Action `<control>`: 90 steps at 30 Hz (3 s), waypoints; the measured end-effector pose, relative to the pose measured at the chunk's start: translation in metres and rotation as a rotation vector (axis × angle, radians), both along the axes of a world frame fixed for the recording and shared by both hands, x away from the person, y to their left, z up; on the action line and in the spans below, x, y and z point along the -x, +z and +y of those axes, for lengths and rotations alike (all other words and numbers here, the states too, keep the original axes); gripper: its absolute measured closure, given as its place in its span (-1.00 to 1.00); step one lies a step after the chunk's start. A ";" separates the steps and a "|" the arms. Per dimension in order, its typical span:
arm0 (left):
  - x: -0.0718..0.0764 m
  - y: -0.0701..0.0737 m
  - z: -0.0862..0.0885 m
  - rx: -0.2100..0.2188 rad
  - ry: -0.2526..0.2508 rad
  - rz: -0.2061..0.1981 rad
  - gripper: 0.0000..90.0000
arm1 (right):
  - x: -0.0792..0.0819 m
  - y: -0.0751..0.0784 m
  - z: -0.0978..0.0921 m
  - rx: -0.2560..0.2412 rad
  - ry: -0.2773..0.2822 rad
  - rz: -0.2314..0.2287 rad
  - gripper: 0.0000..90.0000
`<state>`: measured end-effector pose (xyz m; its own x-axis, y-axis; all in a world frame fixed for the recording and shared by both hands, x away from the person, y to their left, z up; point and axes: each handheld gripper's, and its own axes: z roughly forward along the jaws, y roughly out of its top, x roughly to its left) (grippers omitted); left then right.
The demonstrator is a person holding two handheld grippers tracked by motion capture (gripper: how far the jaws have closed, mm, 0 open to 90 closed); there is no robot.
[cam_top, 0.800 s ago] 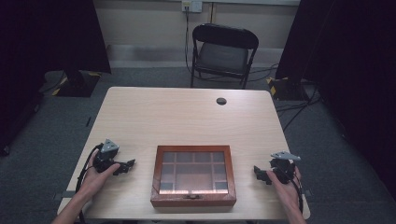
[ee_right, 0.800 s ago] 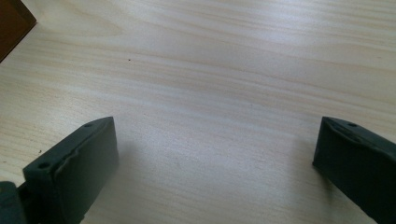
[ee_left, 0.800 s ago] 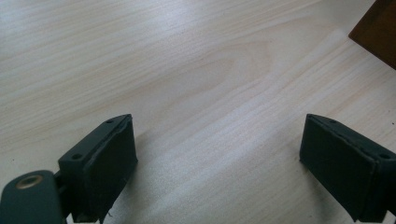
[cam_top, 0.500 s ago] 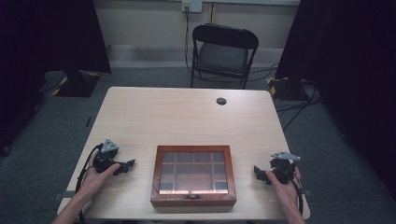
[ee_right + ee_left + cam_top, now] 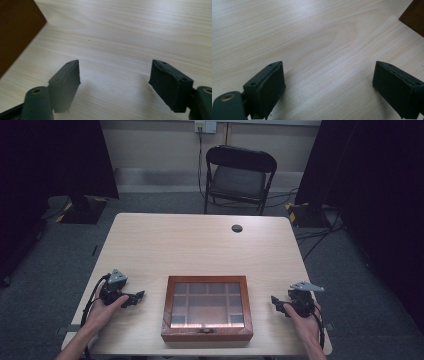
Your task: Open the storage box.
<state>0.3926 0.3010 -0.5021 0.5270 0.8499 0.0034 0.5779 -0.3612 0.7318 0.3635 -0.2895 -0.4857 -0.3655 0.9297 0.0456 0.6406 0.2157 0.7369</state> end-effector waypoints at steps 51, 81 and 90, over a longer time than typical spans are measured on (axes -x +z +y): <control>0.000 0.000 0.000 0.000 0.001 -0.001 -0.78 | 0.031 0.077 0.096 -0.190 0.577 -0.062 0.51; 0.000 0.000 0.000 0.000 0.004 0.000 -0.78 | 0.049 0.053 0.172 -0.180 0.898 0.065 0.78; 0.000 0.000 -0.001 0.001 0.007 0.000 -0.78 | 0.053 0.047 0.180 -0.147 0.951 0.088 0.80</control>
<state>0.3924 0.3003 -0.5022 0.5214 0.8533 0.0023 0.5804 -0.3566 0.7321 0.3105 -0.1099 -0.4386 -0.9522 0.2295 0.2014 0.3001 0.5821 0.7557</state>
